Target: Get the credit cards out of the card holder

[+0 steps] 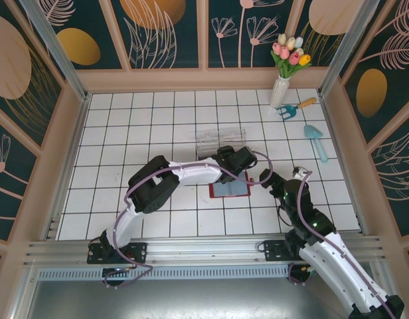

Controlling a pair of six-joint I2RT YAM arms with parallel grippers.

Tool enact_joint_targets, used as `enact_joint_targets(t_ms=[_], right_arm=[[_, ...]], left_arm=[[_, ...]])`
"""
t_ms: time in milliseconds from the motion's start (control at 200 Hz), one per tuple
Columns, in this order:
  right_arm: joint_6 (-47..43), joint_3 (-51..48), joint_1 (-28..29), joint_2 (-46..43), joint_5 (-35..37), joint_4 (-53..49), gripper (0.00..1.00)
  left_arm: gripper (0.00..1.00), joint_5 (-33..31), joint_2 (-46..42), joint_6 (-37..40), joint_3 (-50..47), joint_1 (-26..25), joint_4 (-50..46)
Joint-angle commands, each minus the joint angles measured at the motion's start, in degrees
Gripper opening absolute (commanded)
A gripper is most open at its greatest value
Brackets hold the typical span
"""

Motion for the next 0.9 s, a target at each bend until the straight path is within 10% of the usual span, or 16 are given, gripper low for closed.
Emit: enact_joint_targets(t_ms=[0,530,711,896], right_arm=[[1.08,-0.76,-0.16,-0.66,-0.74,1.03,0.99],[-0.95,0.35,-0.21,0.20,-2.04,3.78,0.99],[-3.95,1.20,-0.28,4.21,-2.09,8.74,0.99],[-8.97,5.33,-0.34,13.29,2.88,14.66,0.99]], left_arm=[[0.37,-1.29,0.60,-1.12,1.99,0.33,-0.83],[0.45,11.62,-16.85,-16.86,-1.80,0.32,-4.87],[0.97,10.16,-30.45,-27.65,-13.69,0.36,0.92],[0.99,-2.15,-47.06,-41.83,-29.18,1.84,6.54]])
